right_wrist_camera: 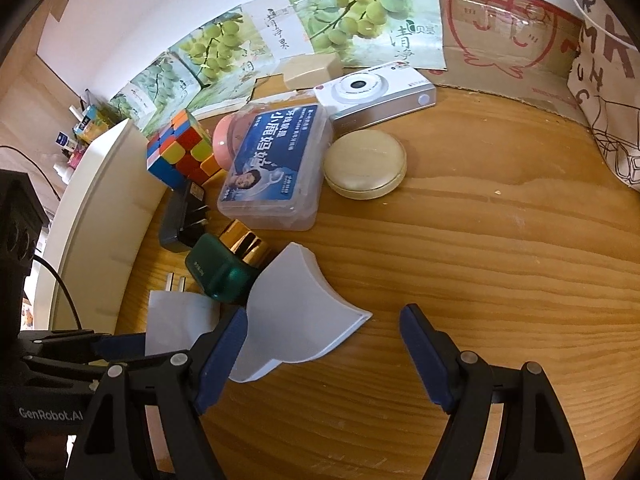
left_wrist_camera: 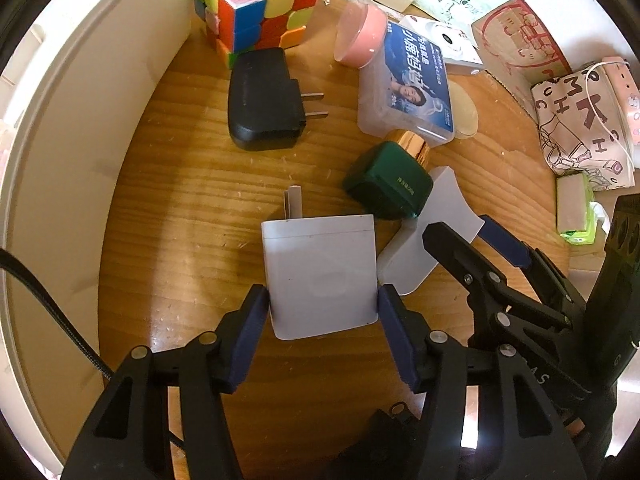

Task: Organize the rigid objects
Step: 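Grasp the white charger with the left gripper while the right gripper grasps the white phone stand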

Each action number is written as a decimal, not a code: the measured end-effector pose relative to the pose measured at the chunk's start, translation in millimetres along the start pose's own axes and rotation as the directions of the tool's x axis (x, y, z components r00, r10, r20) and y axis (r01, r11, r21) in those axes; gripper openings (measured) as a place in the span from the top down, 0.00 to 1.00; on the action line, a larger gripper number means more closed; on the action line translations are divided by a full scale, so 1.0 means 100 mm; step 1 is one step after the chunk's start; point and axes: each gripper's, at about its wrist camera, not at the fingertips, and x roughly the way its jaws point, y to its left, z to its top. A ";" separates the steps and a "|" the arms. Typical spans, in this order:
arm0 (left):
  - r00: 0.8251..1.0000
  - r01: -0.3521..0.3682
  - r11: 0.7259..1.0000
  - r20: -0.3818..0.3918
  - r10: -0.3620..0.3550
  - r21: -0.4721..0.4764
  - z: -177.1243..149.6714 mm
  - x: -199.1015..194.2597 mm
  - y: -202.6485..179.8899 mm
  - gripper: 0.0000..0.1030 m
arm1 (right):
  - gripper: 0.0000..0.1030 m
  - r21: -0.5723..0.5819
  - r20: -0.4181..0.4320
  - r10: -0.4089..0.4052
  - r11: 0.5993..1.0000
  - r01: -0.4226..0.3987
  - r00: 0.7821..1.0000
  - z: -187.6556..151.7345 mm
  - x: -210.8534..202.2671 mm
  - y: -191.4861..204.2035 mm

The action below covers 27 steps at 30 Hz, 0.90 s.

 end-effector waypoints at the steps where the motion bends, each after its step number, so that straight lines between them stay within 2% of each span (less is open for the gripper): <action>1: 1.000 0.000 1.000 -0.002 0.000 0.000 -0.01 -0.01 0.01 0.42 | 0.22 -0.005 -0.001 -0.001 1.000 0.001 1.000 0.01 0.01 0.01; 8: 1.000 -0.004 1.000 -0.018 0.004 0.005 -0.06 -0.04 0.06 0.42 | 0.22 -0.060 -0.007 -0.041 0.997 0.040 0.999 0.03 0.07 0.15; 18: 0.999 -0.011 1.000 -0.033 0.011 0.005 -0.11 -0.04 0.09 0.42 | 0.21 -0.169 -0.038 -0.165 0.973 0.156 0.986 0.04 0.20 0.37; 22: 0.999 -0.010 1.000 -0.036 0.010 0.001 -0.12 -0.05 0.10 0.42 | 0.30 -0.216 -0.040 -0.229 0.952 0.215 0.973 0.02 0.23 0.45; 24: 0.999 -0.012 1.000 -0.036 0.012 0.001 -0.12 -0.05 0.10 0.42 | 0.42 -0.224 -0.033 -0.224 0.951 0.211 0.974 0.01 0.21 0.46; 27: 0.999 -0.017 1.000 -0.036 0.017 0.003 -0.12 -0.05 0.09 0.42 | 0.43 -0.227 -0.041 -0.223 0.951 0.209 0.974 0.01 0.19 0.45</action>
